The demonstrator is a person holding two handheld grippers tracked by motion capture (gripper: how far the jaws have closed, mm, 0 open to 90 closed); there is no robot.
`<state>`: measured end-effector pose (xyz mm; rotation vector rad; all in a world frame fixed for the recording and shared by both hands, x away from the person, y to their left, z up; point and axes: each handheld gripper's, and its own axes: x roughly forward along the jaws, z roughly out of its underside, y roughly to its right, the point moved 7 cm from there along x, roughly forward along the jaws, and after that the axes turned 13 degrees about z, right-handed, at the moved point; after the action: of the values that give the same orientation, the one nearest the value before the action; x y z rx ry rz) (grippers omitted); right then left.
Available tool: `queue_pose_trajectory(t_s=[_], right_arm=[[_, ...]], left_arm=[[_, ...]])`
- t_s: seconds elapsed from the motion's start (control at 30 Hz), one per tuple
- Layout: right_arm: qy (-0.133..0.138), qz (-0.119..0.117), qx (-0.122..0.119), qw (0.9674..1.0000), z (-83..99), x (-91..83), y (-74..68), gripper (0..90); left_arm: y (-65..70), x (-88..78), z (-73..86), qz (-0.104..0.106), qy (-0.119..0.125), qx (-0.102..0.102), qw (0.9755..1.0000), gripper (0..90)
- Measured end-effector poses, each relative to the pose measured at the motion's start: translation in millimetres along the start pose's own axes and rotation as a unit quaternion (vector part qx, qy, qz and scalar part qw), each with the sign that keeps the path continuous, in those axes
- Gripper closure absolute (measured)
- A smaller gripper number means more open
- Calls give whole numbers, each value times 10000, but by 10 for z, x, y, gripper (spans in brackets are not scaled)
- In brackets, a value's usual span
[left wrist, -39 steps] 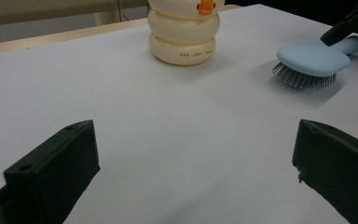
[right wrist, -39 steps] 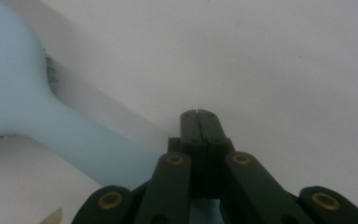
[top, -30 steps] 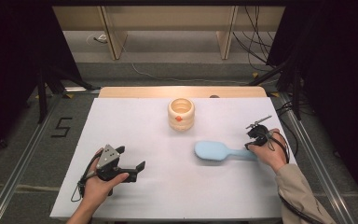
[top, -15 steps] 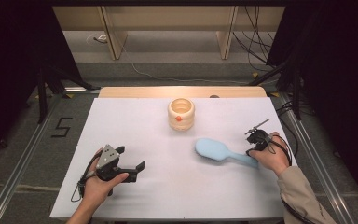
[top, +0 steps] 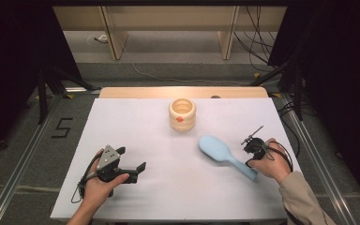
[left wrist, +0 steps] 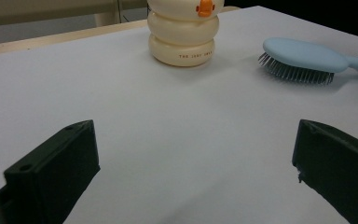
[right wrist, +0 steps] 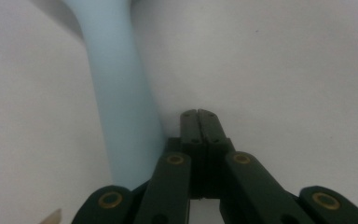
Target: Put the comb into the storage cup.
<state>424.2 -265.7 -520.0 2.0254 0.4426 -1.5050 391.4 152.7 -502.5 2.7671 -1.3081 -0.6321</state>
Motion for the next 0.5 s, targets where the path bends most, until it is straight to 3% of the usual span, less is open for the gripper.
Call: queue_pose_trajectory(t_s=[0.5], right_arm=[[-207,-97,-134,9996,39,-31,-97,900]], left_arm=[[0,1,2,3,-2,-10,10000,2]])
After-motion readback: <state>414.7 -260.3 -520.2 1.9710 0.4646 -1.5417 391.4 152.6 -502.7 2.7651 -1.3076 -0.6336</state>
